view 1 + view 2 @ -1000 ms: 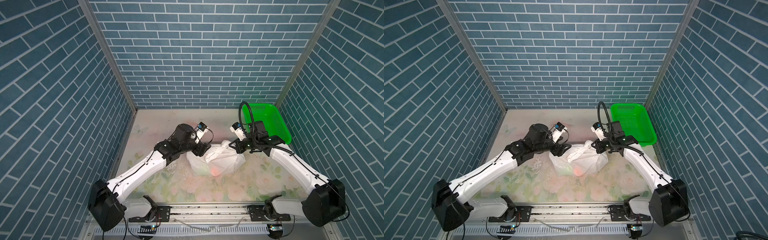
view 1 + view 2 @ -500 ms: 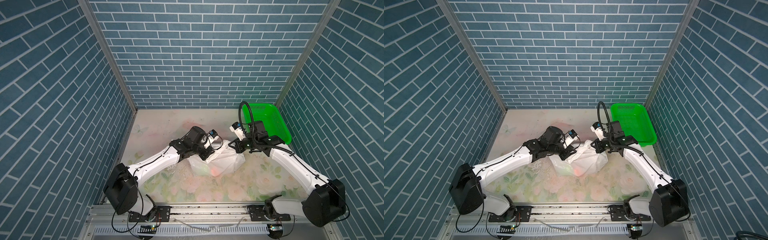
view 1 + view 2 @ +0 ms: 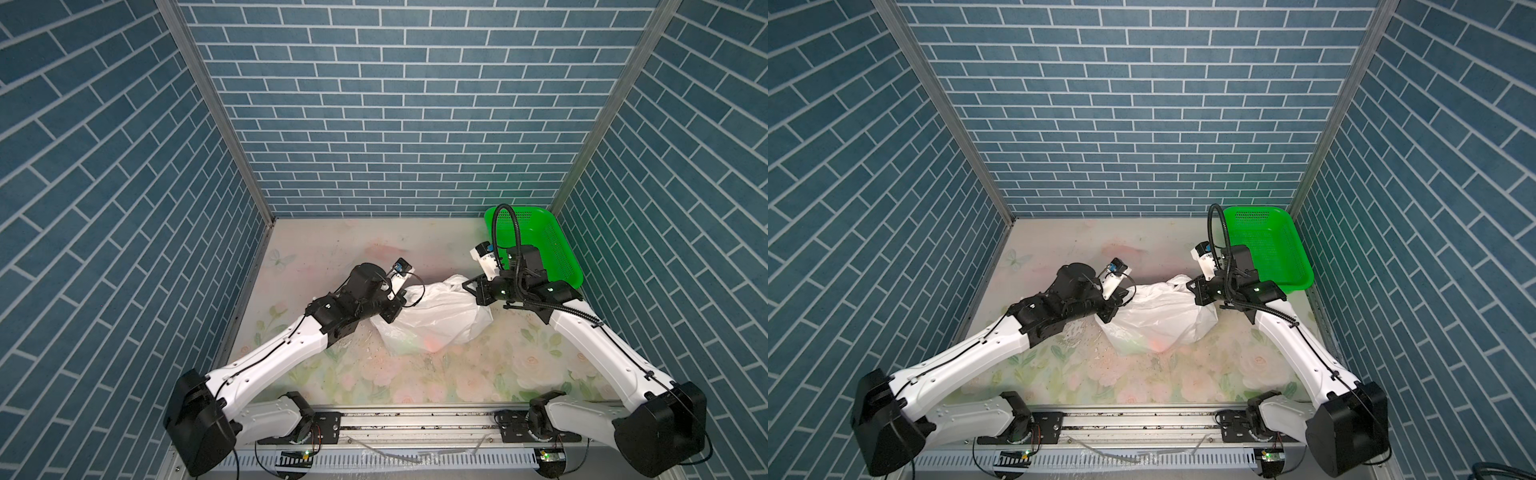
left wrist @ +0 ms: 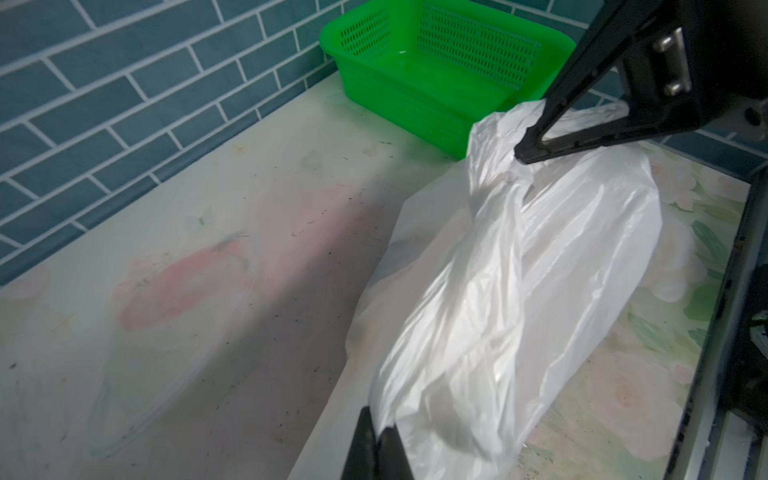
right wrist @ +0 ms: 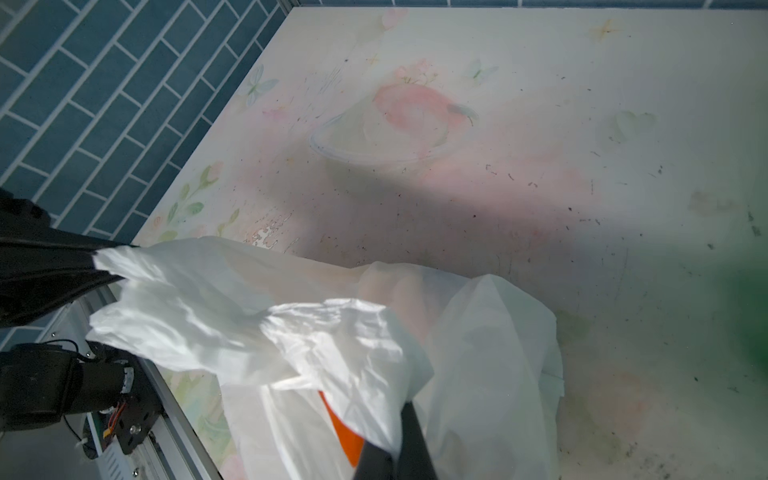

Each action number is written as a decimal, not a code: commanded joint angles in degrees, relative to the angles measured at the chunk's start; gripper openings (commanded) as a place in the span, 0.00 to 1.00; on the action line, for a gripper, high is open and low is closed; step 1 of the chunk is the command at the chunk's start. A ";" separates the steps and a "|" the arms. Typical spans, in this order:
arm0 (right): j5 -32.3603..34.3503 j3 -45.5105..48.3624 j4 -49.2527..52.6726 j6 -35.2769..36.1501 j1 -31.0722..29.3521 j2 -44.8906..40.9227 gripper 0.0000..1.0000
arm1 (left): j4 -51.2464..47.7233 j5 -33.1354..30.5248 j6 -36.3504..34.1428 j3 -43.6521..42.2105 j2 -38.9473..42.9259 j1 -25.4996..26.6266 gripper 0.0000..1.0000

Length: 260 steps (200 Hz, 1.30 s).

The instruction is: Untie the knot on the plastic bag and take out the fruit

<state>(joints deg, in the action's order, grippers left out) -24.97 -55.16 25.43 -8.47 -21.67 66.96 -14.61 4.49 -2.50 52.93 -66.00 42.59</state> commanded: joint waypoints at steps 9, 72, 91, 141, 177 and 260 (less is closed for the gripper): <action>5.13 5.65 -1.48 -9.66 3.91 -2.19 0.00 | -0.39 -8.77 2.94 -5.04 6.00 -2.24 0.00; 5.93 14.24 -6.54 -18.16 4.36 -4.34 0.00 | 2.95 -12.04 8.57 -11.46 10.56 -2.42 0.00; 5.46 15.10 -9.26 -19.21 4.29 -4.48 0.00 | 7.15 -14.75 7.00 -10.93 8.65 -2.58 0.00; 9.65 9.68 -14.61 -16.73 5.25 1.07 0.00 | 16.98 -9.26 3.26 -3.79 -2.22 -9.32 0.00; 9.60 4.59 -21.42 -14.82 8.28 8.36 0.00 | 23.03 -7.47 1.71 -1.05 -8.52 -12.88 0.00; 5.94 -7.10 -24.38 -12.54 12.51 18.99 0.00 | 29.90 -4.00 -0.13 8.68 -18.52 -17.66 0.00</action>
<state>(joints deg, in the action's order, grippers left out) -21.89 -58.74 1.19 -24.08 -11.68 84.38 12.03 4.34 -1.19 57.89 -83.29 28.10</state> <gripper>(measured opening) 0.052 0.043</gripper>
